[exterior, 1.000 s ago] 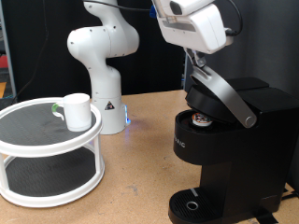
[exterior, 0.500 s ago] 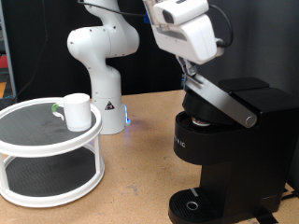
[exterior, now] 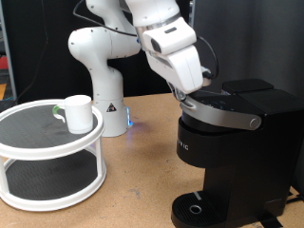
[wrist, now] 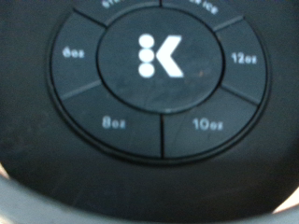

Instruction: Make a cup of coffee with the keurig machine

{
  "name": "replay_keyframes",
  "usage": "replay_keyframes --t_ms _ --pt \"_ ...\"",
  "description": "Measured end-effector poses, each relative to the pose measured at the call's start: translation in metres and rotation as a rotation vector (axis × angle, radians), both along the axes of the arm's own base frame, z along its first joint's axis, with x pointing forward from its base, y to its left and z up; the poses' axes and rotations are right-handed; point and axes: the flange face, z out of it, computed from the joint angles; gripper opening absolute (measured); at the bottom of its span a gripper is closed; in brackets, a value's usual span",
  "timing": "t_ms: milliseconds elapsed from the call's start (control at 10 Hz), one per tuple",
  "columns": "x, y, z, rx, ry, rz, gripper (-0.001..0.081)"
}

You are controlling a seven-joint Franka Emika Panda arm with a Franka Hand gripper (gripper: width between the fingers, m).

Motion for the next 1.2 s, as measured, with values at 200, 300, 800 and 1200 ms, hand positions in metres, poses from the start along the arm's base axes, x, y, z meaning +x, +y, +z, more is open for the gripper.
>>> replay_keyframes --t_ms 200,300,800,1200 --pt "0.001 -0.003 -0.010 -0.008 -0.001 -0.008 0.0005" --pt "0.001 -0.003 -0.015 -0.014 -0.001 -0.008 0.0005" --pt "0.000 -0.004 -0.039 -0.045 0.007 -0.008 0.0005" --pt "0.000 -0.005 -0.039 -0.038 0.000 0.009 0.0005"
